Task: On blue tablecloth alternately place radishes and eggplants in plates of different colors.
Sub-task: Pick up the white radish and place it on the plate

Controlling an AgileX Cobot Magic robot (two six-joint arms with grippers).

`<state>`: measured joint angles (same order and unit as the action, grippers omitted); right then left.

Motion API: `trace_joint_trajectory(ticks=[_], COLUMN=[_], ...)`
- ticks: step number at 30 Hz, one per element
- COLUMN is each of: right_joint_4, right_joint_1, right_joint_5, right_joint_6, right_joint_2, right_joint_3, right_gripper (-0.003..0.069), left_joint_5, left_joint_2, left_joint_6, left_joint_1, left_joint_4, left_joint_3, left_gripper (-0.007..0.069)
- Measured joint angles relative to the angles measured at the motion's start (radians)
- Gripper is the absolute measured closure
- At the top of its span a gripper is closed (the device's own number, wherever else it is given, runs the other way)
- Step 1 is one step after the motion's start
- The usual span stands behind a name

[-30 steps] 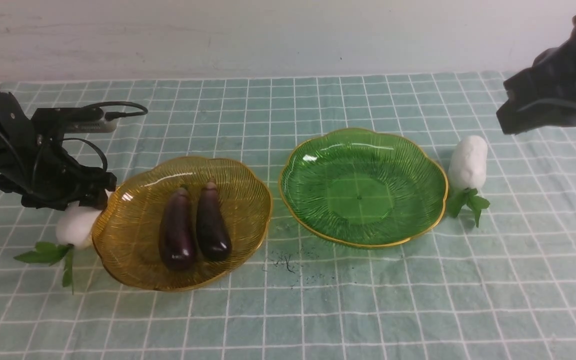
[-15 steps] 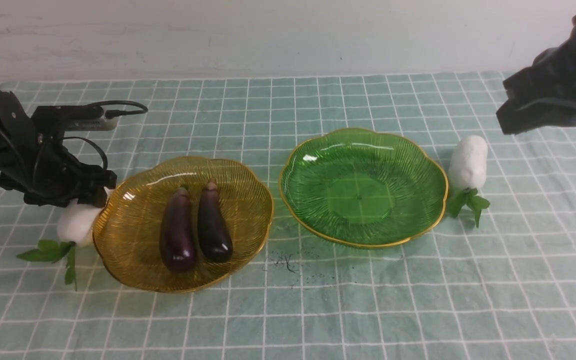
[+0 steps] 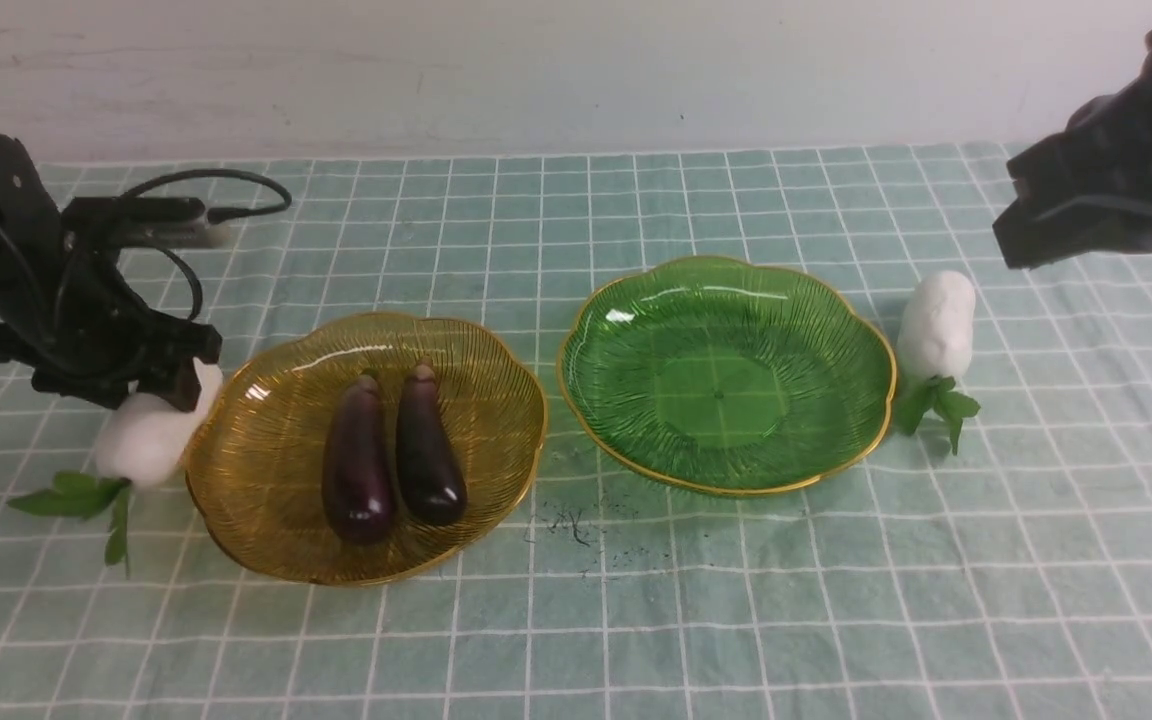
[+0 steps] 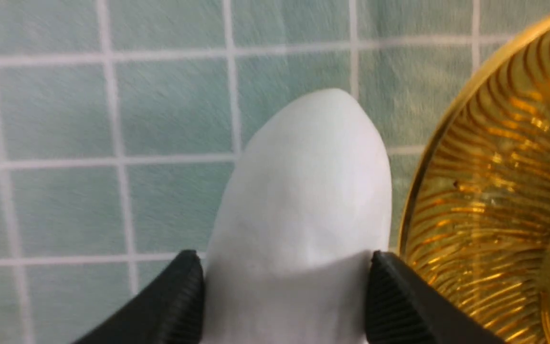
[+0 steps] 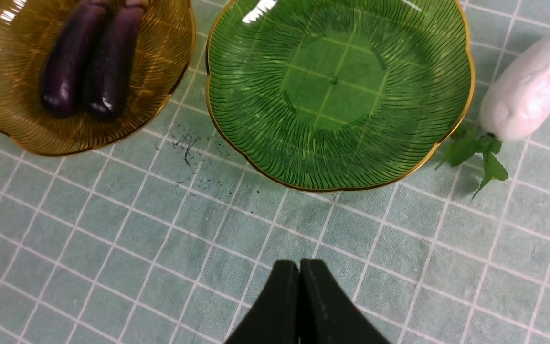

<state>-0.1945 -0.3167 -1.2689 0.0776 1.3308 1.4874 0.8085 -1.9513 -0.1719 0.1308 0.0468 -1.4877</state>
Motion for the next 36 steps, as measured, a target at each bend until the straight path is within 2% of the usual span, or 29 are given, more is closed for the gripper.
trace_joint_trajectory(ticks=[5, 9, 11, 12, 14, 18, 20, 23, 31, 36], right_joint_4=[0.000, 0.007, 0.029, 0.071, 0.133, 0.239, 0.347, 0.409, 0.371, 0.194], right_joint_1=[0.000, 0.000, 0.000, 0.000, 0.000, 0.000, 0.000, 0.024, 0.179, 0.331], right_joint_5=[0.000, 0.000, 0.000, 0.000, 0.000, 0.010, 0.024, 0.029, 0.034, 0.046], right_joint_6=[0.000, -0.013, -0.028, -0.046, -0.078, -0.137, -0.211, -0.269, -0.272, -0.195], right_joint_2=[0.000, 0.000, 0.000, 0.000, 0.000, 0.000, 0.000, 0.000, 0.032, 0.148], right_joint_3=[0.000, 0.000, 0.000, 0.000, 0.000, 0.000, 0.000, 0.000, 0.000, 0.000], right_gripper=[0.0674, 0.0674, 0.0674, 0.0674, 0.0674, 0.0674, 0.0674, 0.0674, 0.0674, 0.0674], left_joint_5=[0.001, 0.007, 0.007, 0.007, 0.006, -0.014, -0.077, -0.140, -0.166, -0.161], left_joint_2=[0.078, 0.164, 0.208, 0.227, 0.230, 0.205, 0.125, 0.016, -0.181, -0.284], left_joint_6=[0.039, 0.037, -0.009, -0.068, -0.121, -0.148, -0.156, -0.144, -0.055, -0.006], left_joint_1=[0.001, -0.023, -0.080, -0.149, -0.242, -0.358, -0.506, -0.582, -0.622, -0.622], left_joint_4=[-0.047, 0.030, 0.127, 0.234, 0.323, 0.385, 0.412, 0.415, 0.416, 0.408], left_joint_3=[-0.024, -0.026, -0.027, -0.031, -0.036, -0.045, -0.076, -0.136, -0.296, -0.406], left_gripper=[0.0233, 0.0233, 0.0233, 0.0233, 0.0233, 0.0233, 0.0233, 0.0233, 0.0233, 0.0233])
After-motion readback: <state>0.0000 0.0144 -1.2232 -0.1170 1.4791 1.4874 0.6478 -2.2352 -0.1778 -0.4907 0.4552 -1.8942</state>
